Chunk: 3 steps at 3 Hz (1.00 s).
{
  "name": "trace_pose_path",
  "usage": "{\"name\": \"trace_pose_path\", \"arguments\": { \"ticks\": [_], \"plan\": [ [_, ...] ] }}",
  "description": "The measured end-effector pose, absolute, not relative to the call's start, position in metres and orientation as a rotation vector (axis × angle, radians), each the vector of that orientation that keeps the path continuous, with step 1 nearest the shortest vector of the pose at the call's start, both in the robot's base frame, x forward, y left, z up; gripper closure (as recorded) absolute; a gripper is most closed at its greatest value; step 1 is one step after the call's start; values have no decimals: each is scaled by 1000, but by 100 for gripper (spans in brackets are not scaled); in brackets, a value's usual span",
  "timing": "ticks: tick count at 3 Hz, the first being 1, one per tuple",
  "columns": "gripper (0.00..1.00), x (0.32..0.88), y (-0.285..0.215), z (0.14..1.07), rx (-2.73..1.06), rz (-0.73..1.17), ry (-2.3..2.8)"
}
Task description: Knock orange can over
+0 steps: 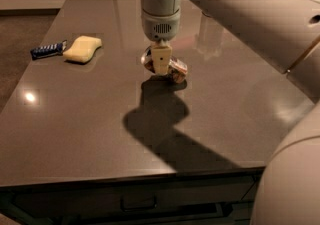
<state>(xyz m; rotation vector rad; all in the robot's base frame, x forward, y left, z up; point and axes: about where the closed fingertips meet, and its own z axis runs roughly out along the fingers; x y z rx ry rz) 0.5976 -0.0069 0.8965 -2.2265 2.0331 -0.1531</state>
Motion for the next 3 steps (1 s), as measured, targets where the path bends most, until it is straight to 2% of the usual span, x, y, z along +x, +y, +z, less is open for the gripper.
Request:
{"name": "trace_pose_path", "arguments": {
  "ticks": [1,2,3],
  "plan": [
    [15,601,-5,897,-2216,-157,2022],
    [0,603,-3,897,-2207,-160,2013],
    [0,603,-3,897,-2207,-160,2012]
  ]
}}
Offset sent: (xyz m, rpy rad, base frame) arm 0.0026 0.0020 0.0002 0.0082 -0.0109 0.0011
